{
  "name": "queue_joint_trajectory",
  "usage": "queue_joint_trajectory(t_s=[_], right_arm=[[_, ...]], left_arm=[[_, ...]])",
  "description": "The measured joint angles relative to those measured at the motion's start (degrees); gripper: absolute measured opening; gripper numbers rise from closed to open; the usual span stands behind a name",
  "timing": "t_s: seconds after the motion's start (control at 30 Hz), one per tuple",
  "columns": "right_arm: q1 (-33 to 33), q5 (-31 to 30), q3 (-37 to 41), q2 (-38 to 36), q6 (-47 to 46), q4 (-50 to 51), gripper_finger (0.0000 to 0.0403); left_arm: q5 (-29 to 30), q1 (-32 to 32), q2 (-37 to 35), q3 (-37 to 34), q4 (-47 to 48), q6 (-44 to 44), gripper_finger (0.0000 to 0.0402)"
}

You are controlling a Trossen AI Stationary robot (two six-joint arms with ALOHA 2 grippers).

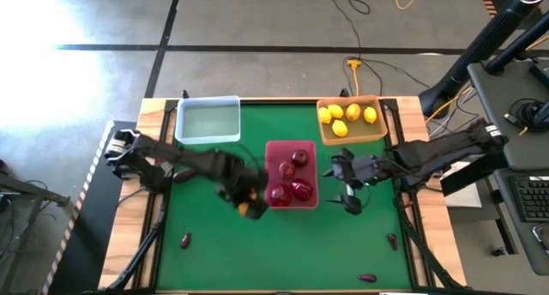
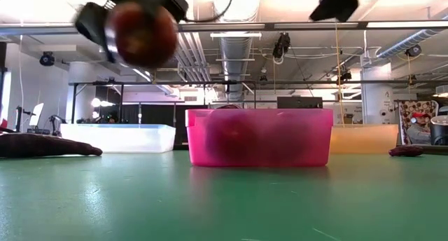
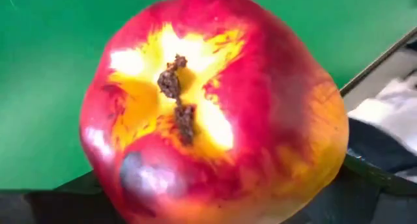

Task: Sort produce into baskets
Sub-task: Put the apple into the red bin

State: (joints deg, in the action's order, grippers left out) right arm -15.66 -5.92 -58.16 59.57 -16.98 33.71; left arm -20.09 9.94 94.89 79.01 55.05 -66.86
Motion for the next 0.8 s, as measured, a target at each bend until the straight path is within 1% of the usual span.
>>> queue_joint_trajectory(t_s=[0.17,0.27,0.37,0.43,0.6,0.67,0.73,0.8], right_arm=[[-6.9,-9.2,1.2,-3.9,-6.2,3.9,0.0368],[-10.9,-14.7,1.5,-5.5,-10.2,5.9,0.0368],[-14.1,-18.7,2.1,-6.3,-13.8,6.9,0.0368],[-15.6,-21.0,2.5,-6.4,-16.1,6.8,0.0368],[-17.1,-24.8,3.4,-5.8,-20.2,6.7,0.0368],[-17.1,-26.2,3.7,-5.4,-21.3,6.7,0.0368],[-17.1,-28.0,3.9,-5.4,-22.4,6.7,0.0368],[-16.9,-30.6,3.9,-5.3,-23.5,6.6,0.0368]], left_arm=[[-9.8,-11.2,-0.2,2.0,0.2,8.0,0.0310],[-9.5,-16.5,0.4,5.0,1.0,11.6,0.0310],[-10.5,-20.7,1.9,8.0,2.2,20.3,0.0310],[-9.7,-23.1,2.8,10.2,5.6,23.6,0.0310],[-8.9,-29.3,6.4,14.0,11.5,28.9,0.0310],[-9.2,-31.6,7.7,14.9,11.5,29.5,0.0310],[-10.5,-33.9,9.4,15.5,10.9,28.0,0.0310],[-15.9,-36.3,12.2,16.1,11.0,27.2,0.0310]])
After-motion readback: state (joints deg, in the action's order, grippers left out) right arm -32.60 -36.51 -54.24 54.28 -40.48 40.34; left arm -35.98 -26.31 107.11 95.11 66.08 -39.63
